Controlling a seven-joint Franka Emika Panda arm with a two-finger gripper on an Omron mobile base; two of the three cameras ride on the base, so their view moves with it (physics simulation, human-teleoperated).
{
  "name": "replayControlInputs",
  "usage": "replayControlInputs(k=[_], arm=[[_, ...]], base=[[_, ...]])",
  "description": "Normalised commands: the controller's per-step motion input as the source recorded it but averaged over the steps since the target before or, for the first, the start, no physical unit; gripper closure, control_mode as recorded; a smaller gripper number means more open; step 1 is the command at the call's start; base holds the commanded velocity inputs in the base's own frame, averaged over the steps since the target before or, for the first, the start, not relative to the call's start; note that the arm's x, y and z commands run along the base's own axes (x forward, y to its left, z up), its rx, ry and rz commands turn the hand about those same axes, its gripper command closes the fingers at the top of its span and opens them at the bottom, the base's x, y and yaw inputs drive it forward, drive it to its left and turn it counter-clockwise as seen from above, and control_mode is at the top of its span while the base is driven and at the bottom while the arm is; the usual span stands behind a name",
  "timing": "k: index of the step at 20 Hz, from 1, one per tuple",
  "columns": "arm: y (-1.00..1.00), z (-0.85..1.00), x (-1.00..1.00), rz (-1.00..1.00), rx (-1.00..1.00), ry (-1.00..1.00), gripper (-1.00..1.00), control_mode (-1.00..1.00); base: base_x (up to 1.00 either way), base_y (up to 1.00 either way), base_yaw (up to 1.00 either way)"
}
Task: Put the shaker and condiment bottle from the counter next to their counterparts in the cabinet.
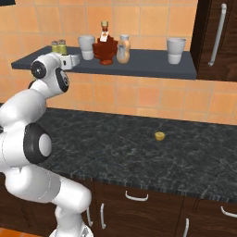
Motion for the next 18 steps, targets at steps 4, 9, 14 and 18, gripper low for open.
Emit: replayControlInputs(k=[4,9,14,18], arm=[[0.0,-0.02,0.47,0.0,0.0,0.0,1.0,-1.0],[0.12,-0.25,0.12,0.0,0.0,0.01,1.0,-1.0],[0.17,-0.21,0.16,0.0,0.0,0.02,1.0,-1.0],[0.19,-0.29,0.06,0.0,0.0,0.03,1.0,-1.0]], base=[[0.0,0.0,0.0],[0.0,0.0,0.0],[0.0,0.0,0.0],[0.0,0.0,0.0]])
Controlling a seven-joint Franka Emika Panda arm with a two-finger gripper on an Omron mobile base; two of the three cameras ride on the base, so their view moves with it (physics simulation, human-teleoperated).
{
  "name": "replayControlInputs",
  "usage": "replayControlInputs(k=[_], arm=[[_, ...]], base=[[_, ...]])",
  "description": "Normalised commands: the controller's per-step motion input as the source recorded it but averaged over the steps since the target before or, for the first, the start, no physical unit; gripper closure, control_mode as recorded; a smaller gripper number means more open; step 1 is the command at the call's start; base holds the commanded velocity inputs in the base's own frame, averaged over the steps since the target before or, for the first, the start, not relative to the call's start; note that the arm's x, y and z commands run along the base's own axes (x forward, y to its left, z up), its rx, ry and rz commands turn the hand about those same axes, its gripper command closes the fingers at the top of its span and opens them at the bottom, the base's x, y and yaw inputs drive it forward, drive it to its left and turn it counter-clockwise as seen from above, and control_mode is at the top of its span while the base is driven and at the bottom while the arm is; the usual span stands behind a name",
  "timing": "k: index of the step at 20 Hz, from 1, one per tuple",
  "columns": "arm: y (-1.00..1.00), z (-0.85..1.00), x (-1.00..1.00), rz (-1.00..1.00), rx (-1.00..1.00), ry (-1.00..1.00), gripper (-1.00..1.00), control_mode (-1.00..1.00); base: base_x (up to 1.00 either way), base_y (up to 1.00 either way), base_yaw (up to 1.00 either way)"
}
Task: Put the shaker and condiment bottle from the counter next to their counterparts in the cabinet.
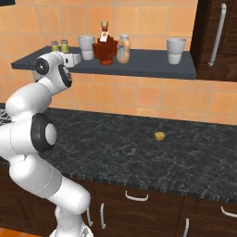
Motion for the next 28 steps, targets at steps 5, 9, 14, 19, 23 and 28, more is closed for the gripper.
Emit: replayControlInputs(k=[5,9,14,19,23,28], arm=[[0.21,-0.56,0.0,0.0,-0.03,0.05,-1.0,-1.0],[0.0,-0.56,0.02,0.03,0.0,0.02,-1.0,-1.0],[0.0,-0.5,0.0,0.06,0.01,0.0,-1.0,-1.0],[0.0,-0.43,0.0,0.08,0.01,0.0,-1.0,-1.0],[0.0,-0.18,-0.19,0.06,0.02,0.0,-1.0,-1.0],[-0.01,-0.11,-0.93,0.01,0.04,-0.05,-1.0,-1.0]], base=[[0.0,0.0,0.0],[0.0,0.0,0.0],[0.0,0.0,0.0],[0.0,0.0,0.0],[0.0,0.0,0.0],[0.0,0.0,0.0]])
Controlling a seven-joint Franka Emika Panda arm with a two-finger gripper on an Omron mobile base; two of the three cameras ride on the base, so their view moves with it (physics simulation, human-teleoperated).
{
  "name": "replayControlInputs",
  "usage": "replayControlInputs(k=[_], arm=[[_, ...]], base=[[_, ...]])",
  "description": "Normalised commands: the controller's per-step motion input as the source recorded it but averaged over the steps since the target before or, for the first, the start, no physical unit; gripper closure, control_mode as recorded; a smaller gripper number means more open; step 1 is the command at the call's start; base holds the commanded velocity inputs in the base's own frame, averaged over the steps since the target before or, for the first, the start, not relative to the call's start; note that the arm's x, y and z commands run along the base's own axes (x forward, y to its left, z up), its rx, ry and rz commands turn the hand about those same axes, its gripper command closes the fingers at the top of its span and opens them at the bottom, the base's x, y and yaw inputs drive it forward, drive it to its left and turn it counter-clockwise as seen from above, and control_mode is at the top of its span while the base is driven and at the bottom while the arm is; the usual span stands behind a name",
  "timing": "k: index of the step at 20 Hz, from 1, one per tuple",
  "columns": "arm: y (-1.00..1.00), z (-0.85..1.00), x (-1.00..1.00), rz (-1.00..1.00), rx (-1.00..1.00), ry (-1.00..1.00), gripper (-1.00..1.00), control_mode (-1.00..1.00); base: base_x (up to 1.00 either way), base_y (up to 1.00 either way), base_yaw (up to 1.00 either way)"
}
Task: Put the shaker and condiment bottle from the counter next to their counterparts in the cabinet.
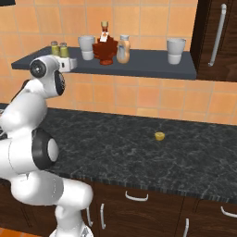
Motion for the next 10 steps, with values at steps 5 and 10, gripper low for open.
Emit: replayControlInputs(k=[5,10], arm=[[0.0,-0.19,-1.0,0.0,0.01,-0.13,-1.0,-1.0],[0.0,-0.43,-1.0,-0.01,0.0,-0.21,-1.0,-1.0]], base=[[0.0,0.0,0.0],[0.0,0.0,0.0]])
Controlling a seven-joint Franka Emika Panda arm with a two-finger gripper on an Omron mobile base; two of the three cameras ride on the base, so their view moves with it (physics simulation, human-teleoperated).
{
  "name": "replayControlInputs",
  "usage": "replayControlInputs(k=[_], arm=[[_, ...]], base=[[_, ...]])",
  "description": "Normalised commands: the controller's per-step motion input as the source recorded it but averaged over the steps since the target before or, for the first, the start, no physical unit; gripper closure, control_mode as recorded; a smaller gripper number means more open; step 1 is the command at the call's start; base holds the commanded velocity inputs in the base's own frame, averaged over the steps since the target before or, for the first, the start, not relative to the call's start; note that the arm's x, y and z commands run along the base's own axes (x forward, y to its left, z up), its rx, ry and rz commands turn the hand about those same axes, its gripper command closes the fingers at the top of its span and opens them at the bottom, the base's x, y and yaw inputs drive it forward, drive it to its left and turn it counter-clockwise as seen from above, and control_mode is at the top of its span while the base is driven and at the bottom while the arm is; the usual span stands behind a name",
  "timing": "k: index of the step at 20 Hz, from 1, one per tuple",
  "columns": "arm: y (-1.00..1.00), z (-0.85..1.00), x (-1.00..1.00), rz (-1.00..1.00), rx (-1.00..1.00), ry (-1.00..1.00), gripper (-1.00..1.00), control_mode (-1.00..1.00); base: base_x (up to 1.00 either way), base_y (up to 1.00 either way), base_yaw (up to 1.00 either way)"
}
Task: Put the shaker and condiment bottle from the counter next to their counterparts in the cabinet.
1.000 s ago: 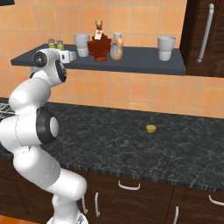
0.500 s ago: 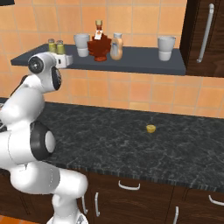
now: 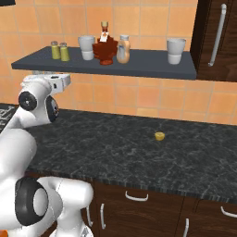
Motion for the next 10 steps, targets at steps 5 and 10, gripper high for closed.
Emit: replayControlInputs(k=[5,10], arm=[[-0.01,-0.64,-1.0,0.0,0.0,-0.13,-1.0,-1.0],[-0.03,-0.56,-1.0,0.0,0.0,-0.01,-1.0,-1.0]], base=[[0.0,0.0,0.0],[0.0,0.0,0.0]])
